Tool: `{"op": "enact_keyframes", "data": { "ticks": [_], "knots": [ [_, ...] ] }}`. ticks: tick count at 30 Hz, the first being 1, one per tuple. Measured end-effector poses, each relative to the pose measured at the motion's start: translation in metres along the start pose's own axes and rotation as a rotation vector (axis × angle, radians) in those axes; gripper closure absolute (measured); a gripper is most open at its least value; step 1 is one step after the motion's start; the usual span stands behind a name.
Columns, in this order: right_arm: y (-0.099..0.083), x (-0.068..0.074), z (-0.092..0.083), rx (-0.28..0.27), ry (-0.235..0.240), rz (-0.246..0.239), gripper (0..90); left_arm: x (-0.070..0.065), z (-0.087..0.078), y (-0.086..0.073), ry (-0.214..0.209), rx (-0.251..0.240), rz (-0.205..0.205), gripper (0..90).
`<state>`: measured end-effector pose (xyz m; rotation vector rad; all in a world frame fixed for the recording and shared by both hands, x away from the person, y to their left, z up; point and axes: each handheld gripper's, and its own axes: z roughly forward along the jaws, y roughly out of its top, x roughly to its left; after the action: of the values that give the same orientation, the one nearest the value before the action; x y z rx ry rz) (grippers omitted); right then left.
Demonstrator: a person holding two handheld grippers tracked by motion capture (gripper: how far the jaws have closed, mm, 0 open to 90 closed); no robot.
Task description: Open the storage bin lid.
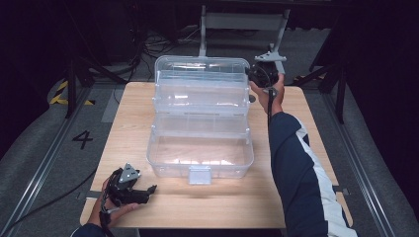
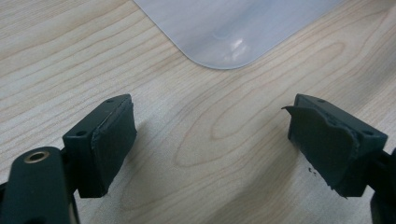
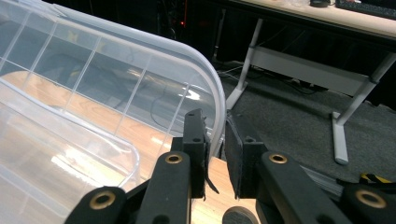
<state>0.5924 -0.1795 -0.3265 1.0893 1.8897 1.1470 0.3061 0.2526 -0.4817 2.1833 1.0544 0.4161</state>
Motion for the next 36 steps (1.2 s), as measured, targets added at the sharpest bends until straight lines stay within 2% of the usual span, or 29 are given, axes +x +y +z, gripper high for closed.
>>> {"op": "enact_keyframes", "data": {
  "ticks": [5, 11, 12, 13, 14, 18, 19, 31, 36],
  "knots": [
    [-0.002, 0.0, 0.006, 0.025, -0.023, -0.023, 79.0, 0.0, 0.0, 0.0, 0.0, -0.001, -0.003, 15.6],
    [-0.005, 0.0, 0.011, 0.047, -0.022, -0.025, 81.2, 0.0, 0.0, 0.0, -0.001, -0.001, -0.003, 15.6],
    [-0.005, -0.001, 0.011, 0.05, -0.02, -0.026, 86.6, 0.0, 0.0, 0.0, -0.001, -0.001, -0.003, 15.6],
    [-0.006, -0.001, 0.01, 0.026, 0.008, -0.015, 86.2, 0.0, 0.0, 0.0, -0.001, -0.001, -0.003, 15.6],
    [-0.005, 0.0, 0.009, 0.024, 0.009, -0.017, 86.2, 0.0, 0.0, 0.0, -0.001, -0.001, -0.004, 15.7],
    [-0.003, 0.006, 0.01, 0.047, 0.002, -0.072, 86.9, 0.0, 0.0, 0.0, 0.001, -0.002, -0.007, 16.4],
    [-0.002, 0.008, 0.01, 0.044, 0.006, -0.066, 86.7, -0.001, 0.0, -0.001, -0.002, 0.001, -0.019, 16.4],
    [-0.003, 0.006, 0.005, 0.049, 0.0, -0.062, 81.2, -0.001, -0.001, -0.001, -0.001, 0.002, -0.017, 16.4],
    [-0.003, 0.009, -0.005, 0.043, 0.003, -0.07, 79.8, -0.001, 0.0, -0.001, -0.001, 0.003, -0.012, 16.3]
  ]
}}
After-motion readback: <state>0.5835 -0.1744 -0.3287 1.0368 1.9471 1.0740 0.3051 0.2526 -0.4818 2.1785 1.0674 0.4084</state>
